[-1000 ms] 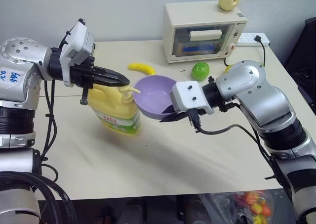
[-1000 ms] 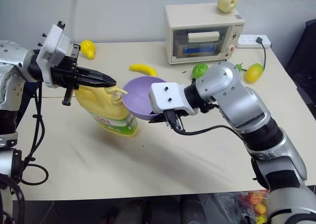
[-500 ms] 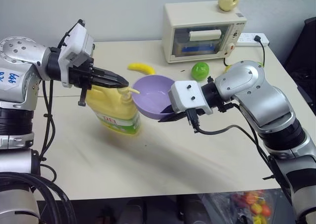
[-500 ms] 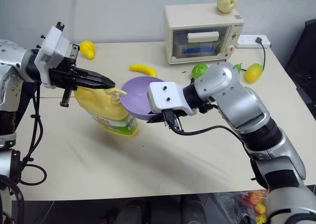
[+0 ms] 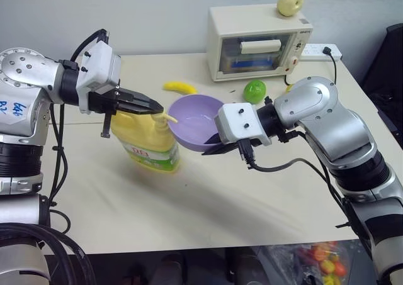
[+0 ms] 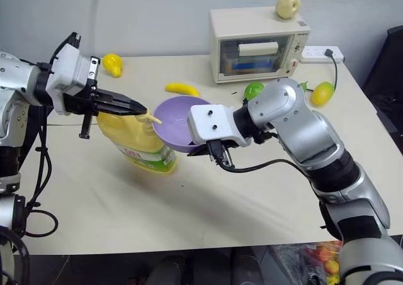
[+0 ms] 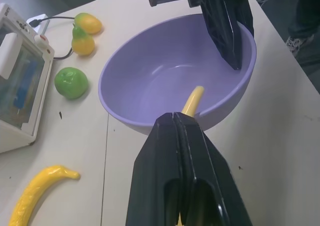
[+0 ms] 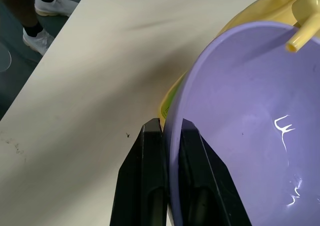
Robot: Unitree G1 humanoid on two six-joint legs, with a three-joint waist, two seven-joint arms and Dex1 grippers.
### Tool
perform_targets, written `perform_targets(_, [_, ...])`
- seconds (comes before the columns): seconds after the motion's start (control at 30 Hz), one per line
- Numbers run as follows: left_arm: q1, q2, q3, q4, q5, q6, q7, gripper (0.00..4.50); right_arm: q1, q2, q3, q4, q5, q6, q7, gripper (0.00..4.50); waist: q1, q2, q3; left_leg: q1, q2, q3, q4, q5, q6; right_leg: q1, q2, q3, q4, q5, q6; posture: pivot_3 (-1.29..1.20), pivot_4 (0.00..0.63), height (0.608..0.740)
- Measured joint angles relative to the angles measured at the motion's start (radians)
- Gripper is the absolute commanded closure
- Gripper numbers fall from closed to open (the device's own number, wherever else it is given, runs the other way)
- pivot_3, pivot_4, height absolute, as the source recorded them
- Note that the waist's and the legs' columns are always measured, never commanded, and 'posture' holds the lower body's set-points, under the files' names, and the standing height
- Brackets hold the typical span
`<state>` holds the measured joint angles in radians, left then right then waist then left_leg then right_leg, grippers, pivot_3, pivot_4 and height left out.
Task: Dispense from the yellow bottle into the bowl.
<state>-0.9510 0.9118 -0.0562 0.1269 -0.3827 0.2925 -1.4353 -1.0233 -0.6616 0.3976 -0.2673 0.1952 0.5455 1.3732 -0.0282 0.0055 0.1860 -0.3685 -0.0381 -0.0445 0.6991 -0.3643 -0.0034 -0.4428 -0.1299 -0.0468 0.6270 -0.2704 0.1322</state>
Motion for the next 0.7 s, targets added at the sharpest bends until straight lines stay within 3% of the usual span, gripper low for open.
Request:
perform_targets(0.43, [0.058, 0.002, 0.010, -0.034, 0.002, -0.033, 0.019, 4.47, 0.002, 0.000, 0.013, 0.000, -0.006, -0.002, 0.010, 4.50, 0.000, 0.000, -0.011, 0.004, 0.000, 0.000, -0.001, 0.000, 0.000, 0.004, 0.000, 0.000, -0.001, 0.000, 0.000, 0.00, 0.150, 0.740])
perform_targets(0.57, [0.070, 0.002, 0.010, -0.036, 0.009, -0.037, 0.027, 4.47, 0.007, 0.001, 0.019, 0.001, -0.009, -0.009, 0.010, 4.50, 0.000, 0.000, -0.012, 0.016, 0.001, 0.000, -0.006, -0.001, 0.001, 0.016, 0.001, 0.000, -0.005, 0.000, -0.001, 0.00, 0.150, 0.740])
perform_targets(0.7, [0.071, -0.002, 0.010, -0.029, 0.021, -0.057, 0.039, 4.47, 0.008, 0.001, 0.021, 0.004, -0.009, -0.019, 0.010, 4.50, 0.000, 0.000, -0.013, 0.016, 0.001, 0.000, -0.006, -0.001, 0.001, 0.016, 0.001, 0.000, -0.005, 0.000, -0.001, 0.00, 0.150, 0.740])
